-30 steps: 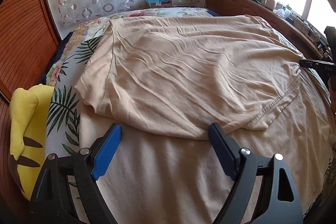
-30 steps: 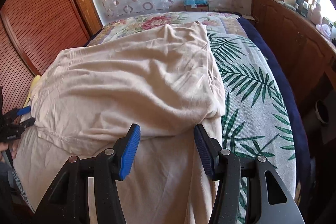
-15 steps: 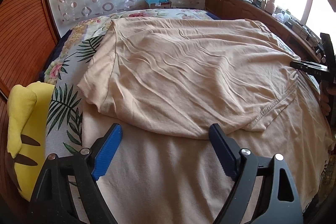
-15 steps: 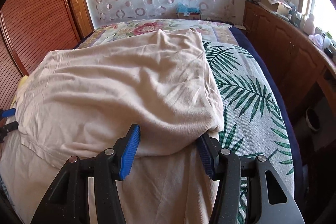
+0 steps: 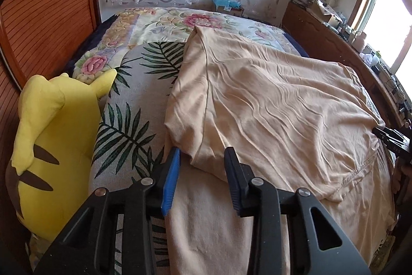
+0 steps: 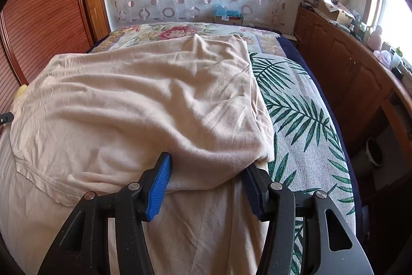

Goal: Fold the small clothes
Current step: 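Press the folded peach shirt flat with both open grippers, then grasp the folded edge with both grippers and fold it over again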

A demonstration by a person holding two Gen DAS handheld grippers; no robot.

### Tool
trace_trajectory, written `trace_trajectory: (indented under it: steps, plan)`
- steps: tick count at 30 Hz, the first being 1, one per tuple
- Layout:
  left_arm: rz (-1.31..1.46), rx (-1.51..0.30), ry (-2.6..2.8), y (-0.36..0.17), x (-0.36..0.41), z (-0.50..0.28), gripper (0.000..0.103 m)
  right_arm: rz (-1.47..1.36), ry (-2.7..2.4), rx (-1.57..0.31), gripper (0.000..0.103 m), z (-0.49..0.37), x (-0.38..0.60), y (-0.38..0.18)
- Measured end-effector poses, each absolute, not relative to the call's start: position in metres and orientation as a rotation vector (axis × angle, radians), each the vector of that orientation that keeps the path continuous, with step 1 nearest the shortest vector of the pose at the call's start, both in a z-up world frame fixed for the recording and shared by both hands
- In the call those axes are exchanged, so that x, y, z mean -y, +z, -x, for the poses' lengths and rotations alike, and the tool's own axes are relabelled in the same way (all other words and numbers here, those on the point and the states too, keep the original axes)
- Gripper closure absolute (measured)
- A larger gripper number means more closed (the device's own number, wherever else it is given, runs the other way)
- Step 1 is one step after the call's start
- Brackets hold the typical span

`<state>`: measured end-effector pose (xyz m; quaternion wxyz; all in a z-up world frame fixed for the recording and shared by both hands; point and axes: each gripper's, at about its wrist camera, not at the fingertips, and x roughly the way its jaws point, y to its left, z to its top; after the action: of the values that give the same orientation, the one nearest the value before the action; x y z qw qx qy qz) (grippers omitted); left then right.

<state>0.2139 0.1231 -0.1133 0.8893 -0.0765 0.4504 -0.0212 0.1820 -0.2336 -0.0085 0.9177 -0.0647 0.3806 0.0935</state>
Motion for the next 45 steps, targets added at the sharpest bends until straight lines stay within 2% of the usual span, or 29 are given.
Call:
trace_trajectory:
  steps: [4, 8, 12, 21, 23, 24, 26, 27, 28, 33, 45]
  plan:
    - [0.157, -0.944, -0.051, -0.115, -0.122, -0.221, 0.067, 0.118, 0.201, -0.78, 0.048, -0.182, 0.236, -0.008]
    - [0.089, -0.918, -0.077, -0.108, -0.109, -0.219, 0.087, 0.115, 0.203, -0.778, 0.048, -0.183, 0.24, -0.009]
    - [0.038, -0.885, -0.085, -0.103, -0.1, -0.215, 0.095, 0.115, 0.204, -0.778, 0.048, -0.183, 0.241, -0.01]
    - [0.038, -0.932, -0.064, -0.11, -0.105, -0.223, 0.096, 0.122, 0.199, -0.777, 0.048, -0.183, 0.24, -0.01]
    - [0.02, -0.91, -0.094, -0.107, -0.101, -0.218, 0.1, 0.127, 0.189, -0.776, 0.048, -0.182, 0.241, -0.009]
    - [0.009, -0.899, -0.087, -0.106, -0.099, -0.215, 0.1, 0.127, 0.185, -0.775, 0.051, -0.182, 0.24, -0.009]
    - [0.002, -0.864, -0.089, -0.098, -0.096, -0.209, 0.1, 0.112, 0.169, -0.77, 0.067, -0.183, 0.244, -0.008]
    - [0.003, -0.851, -0.103, -0.094, -0.094, -0.206, 0.1, 0.094, 0.183, -0.766, 0.083, -0.184, 0.247, -0.007]
    - [0.001, -0.834, -0.103, -0.089, -0.093, -0.203, 0.1, 0.079, 0.203, -0.765, 0.094, -0.185, 0.249, -0.006]
    - [0.009, -0.77, -0.104, -0.066, -0.092, -0.194, 0.1, 0.04, 0.238, -0.725, 0.1, -0.18, 0.253, 0.002]
    - [0.087, -0.622, -0.126, -0.023, -0.108, -0.128, 0.101, 0.031, 0.358, -0.523, 0.101, -0.105, 0.268, 0.059]
